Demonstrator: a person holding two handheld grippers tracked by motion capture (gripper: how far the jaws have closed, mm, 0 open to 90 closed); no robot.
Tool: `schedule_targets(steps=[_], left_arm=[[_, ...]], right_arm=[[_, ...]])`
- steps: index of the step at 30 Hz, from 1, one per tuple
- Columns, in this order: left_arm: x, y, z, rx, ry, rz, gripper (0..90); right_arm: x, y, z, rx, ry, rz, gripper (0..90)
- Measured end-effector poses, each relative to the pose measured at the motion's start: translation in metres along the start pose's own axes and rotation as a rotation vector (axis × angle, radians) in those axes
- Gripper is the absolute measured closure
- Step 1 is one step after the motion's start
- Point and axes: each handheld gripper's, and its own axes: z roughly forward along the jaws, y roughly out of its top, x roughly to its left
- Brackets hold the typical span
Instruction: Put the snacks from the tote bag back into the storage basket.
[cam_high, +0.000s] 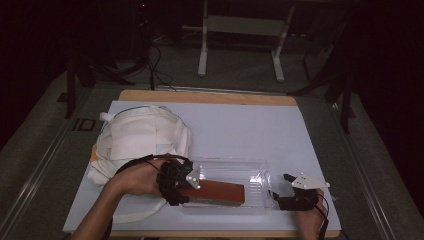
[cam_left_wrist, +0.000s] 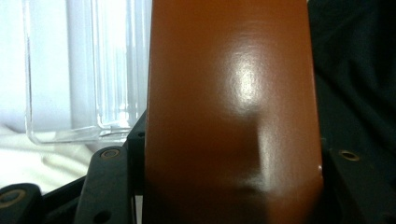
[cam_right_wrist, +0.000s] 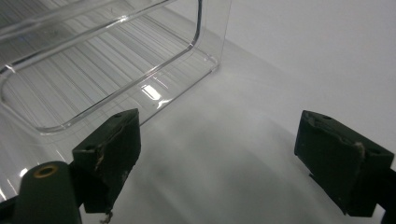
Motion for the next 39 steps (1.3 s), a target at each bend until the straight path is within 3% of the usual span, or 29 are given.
schedule_targets(steps=[19, 29, 39], left_arm=[[0.002, 0.017, 0.004, 0.01, -0.011, 0.021, 43.3], [0.009, 0.028, 0.015, 0.033, -0.049, 0.016, 42.9], [0.008, 0.035, 0.014, 0.021, -0.059, 0.025, 41.7]], right_arm=[[0.0, 0.0, 0.0, 0.004, 0.005, 0.005, 14.5], [0.0, 0.0, 0.0, 0.002, 0.005, 0.006, 14.5], [-0.001, 0.0, 0.0, 0.001, 0.005, 0.008, 14.5]])
